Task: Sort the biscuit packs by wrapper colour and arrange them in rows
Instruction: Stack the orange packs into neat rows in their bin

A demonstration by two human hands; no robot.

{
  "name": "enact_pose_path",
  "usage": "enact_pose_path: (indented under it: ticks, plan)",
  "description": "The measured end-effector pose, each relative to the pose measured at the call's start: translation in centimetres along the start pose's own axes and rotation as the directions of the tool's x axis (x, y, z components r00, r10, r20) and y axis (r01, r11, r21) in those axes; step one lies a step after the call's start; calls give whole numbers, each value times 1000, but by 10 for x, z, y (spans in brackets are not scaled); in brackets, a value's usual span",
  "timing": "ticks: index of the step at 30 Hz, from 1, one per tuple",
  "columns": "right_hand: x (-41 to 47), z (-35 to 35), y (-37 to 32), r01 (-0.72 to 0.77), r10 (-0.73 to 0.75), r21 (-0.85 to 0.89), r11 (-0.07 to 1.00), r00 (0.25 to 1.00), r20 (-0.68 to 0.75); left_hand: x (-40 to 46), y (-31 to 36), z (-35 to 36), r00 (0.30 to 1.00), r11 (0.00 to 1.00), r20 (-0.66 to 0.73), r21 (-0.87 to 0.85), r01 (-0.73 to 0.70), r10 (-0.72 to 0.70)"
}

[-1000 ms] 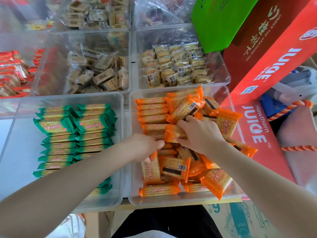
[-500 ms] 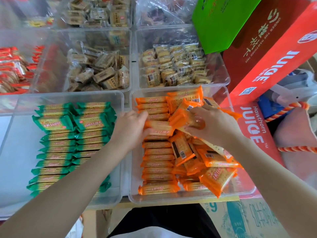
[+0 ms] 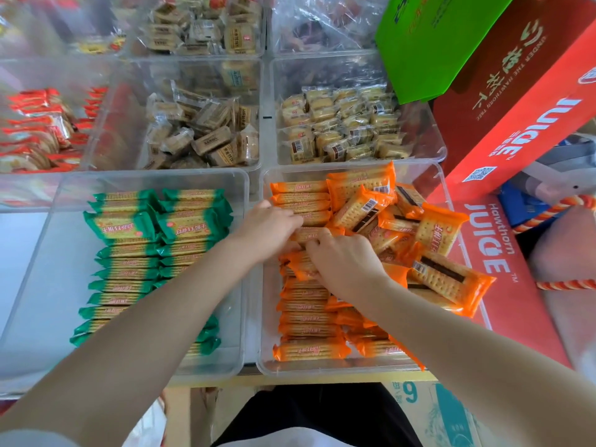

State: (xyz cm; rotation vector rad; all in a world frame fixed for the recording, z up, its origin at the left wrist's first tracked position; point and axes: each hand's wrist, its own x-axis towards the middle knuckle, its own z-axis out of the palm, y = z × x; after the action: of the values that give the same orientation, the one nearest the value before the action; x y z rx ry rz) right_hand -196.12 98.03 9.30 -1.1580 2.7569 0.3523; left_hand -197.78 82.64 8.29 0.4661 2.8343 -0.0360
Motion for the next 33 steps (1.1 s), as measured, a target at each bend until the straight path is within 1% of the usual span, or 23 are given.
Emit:
enact_pose_path:
  ticks: [2,4,6,8,9,12,14,15,16,17,18,20,22,24,25,26,27,29,30,31,32,33]
  plan:
    - [4,1,-4,-31,31,1,1000,998,-58,-4,-8,-2,998,997,15,-43,-59,60]
    - [4,1,-12,-59,57,-11,998,989,-139,-12,-8,0,994,992,-59,-86,-92,87]
    - [7,2,-20,-68,70,16,998,973,-220,-23,-5,5,982,970,-175,-219,-107,69]
    - [14,8,-21,-57,73,63,996,954,-290,-34,-6,8,976,944,-217,-314,-104,35]
    - [16,12,-18,-63,86,84,994,947,-311,-38,-5,9,975,944,-222,-315,-96,25]
    - [12,10,-6,-81,120,142,986,950,-288,-40,1,8,985,965,-172,-255,-64,20]
    - [6,10,2,-130,157,159,979,973,-170,-36,6,8,994,994,-97,-96,-51,41]
    - [2,10,9,-154,168,204,967,984,-54,-33,8,8,997,999,-67,-19,-45,43]
    - [-3,10,18,-183,179,267,946,983,39,-32,10,8,998,999,-57,15,-38,39]
    - [-8,10,27,-218,209,349,911,976,63,-32,11,9,997,999,-70,26,-31,33]
    - [-14,7,38,-242,253,446,862,967,34,-31,11,12,995,1000,-98,10,-25,26]
    - [-22,1,56,-264,366,637,724,930,-31,-33,14,15,990,998,-142,-59,-17,9]
    - [-26,2,64,-268,474,791,550,880,-31,-35,17,20,985,998,-174,-57,-20,9]
    - [-28,2,62,-299,554,897,325,829,75,-36,23,24,976,997,-216,-70,-39,24]
    - [-28,5,58,-301,579,935,186,803,143,-36,27,25,974,995,-224,-85,-57,37]
    - [-28,8,53,-294,593,955,33,775,218,-37,33,25,978,994,-198,-80,-76,59]
    - [-27,10,48,-288,600,949,-125,740,304,-37,39,25,985,993,-153,-72,-88,77]
    - [-26,7,40,-254,570,862,-438,663,485,-36,48,28,997,997,-53,-49,-63,60]
    - [-26,4,36,-222,541,802,-555,636,550,-35,50,30,999,998,-14,-45,-39,38]
    - [-26,4,32,-187,524,755,-629,616,589,-35,52,32,1000,998,-11,-62,-15,14]
    - [-26,4,28,-173,521,729,-662,594,614,-34,53,34,999,996,-32,-87,6,-9]
    - [-25,6,25,-178,524,721,-670,575,628,-32,52,38,998,993,-50,-115,24,-30]
